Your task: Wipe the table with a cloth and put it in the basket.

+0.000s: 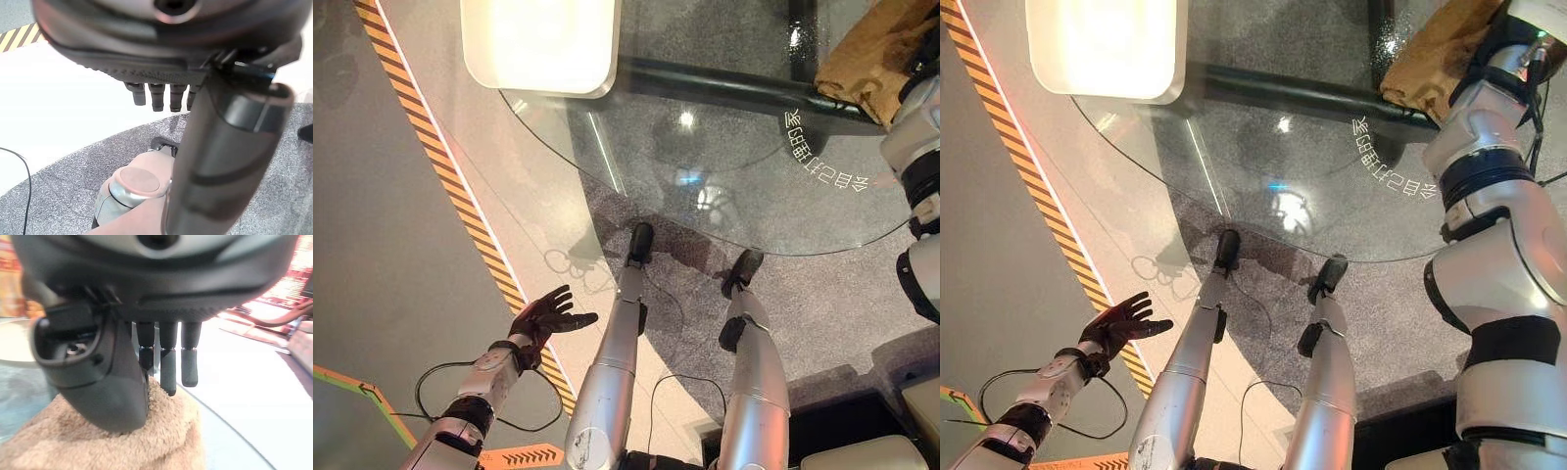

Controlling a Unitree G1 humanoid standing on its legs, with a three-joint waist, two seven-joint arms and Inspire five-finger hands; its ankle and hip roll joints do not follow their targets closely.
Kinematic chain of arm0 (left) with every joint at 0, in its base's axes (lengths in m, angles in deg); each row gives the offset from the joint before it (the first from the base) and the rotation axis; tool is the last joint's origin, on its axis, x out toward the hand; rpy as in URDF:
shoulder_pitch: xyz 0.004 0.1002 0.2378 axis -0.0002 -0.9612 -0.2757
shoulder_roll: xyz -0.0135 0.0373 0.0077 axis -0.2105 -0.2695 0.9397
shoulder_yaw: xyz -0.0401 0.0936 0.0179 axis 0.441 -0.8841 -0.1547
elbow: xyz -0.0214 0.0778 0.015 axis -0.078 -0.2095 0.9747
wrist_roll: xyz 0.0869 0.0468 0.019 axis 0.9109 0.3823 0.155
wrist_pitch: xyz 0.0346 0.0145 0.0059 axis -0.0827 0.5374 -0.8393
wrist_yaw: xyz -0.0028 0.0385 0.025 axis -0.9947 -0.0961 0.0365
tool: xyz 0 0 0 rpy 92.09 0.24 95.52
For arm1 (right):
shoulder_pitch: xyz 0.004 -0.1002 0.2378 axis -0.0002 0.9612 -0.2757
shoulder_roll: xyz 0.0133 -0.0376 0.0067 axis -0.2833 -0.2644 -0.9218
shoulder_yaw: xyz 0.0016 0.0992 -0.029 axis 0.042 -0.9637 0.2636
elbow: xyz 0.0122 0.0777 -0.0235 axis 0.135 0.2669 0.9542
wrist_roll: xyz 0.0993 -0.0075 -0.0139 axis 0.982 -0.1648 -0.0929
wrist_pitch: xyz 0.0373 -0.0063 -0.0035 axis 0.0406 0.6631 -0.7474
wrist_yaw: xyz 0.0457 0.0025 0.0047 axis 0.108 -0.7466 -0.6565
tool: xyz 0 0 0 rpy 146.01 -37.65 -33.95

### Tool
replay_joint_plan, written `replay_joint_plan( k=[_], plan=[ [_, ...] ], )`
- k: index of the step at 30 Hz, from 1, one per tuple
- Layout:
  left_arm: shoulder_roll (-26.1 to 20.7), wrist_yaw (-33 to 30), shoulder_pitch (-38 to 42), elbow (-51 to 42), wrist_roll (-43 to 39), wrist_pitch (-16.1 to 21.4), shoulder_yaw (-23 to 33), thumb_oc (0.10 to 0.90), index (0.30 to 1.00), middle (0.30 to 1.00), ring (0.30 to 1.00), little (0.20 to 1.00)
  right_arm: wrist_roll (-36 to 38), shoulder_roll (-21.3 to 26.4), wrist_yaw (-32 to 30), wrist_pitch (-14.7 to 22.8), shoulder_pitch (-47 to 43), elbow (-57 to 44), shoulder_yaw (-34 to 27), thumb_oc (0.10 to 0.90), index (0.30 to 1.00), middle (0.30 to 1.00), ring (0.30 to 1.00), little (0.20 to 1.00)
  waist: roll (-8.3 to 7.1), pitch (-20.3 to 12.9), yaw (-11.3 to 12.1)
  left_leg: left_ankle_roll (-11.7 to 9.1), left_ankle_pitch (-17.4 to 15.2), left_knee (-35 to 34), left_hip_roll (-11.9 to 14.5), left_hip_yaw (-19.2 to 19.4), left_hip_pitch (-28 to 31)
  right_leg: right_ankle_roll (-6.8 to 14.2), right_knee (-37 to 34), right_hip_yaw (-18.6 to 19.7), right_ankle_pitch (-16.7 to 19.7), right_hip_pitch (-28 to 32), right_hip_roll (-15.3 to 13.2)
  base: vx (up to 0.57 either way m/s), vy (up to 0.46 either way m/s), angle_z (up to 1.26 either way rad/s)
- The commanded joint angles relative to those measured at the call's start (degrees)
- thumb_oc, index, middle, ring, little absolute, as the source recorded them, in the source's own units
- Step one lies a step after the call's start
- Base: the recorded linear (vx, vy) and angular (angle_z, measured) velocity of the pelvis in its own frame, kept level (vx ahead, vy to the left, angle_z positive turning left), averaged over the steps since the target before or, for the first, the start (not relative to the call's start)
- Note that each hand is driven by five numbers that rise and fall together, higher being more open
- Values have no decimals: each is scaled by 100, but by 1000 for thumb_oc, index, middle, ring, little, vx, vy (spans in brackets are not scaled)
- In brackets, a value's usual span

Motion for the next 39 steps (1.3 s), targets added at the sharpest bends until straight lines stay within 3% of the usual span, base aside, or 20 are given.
replay_joint_plan(
  k=[1, 15, 29, 39],
  plan=[
    [-347, 79, -262, 372, -127, -54, 138, 800, 900, 900, 900, 900, -61, 959, -605, -196, -345, -15, 302, 100, 300, 300, 300, 200, -101, -112, 99, 314, -378, 239, 64, 427, 46, 195, -156, -102, -24, 269, -46, 0, 0, 0],
    [-162, -10, -230, 325, 49, 18, 3, 800, 900, 900, 900, 900, -157, 194, -402, 554, -545, -540, 602, 100, 300, 300, 300, 200, -22, -112, 275, 299, -365, 217, -13, 371, 86, 169, -159, -171, -76, 334, -85, 0, 0, 0],
    [141, -220, -295, 91, 280, 61, -137, 800, 900, 900, 900, 900, -889, -869, 272, 824, -416, -1416, 954, 100, 300, 300, 300, 200, 83, -112, 517, 273, -326, 201, -78, 313, 63, 140, -88, -272, -188, 356, -126, 0, 0, 0],
    [278, -303, -370, -2, 449, 98, -161, 800, 900, 900, 900, 900, -1262, -1373, 612, 1102, -212, -1879, 1040, 100, 300, 300, 300, 200, 134, -112, 633, 266, -284, 172, -122, 275, 52, 145, -72, -321, -213, 371, -145, 0, 0, 0]
  ],
)
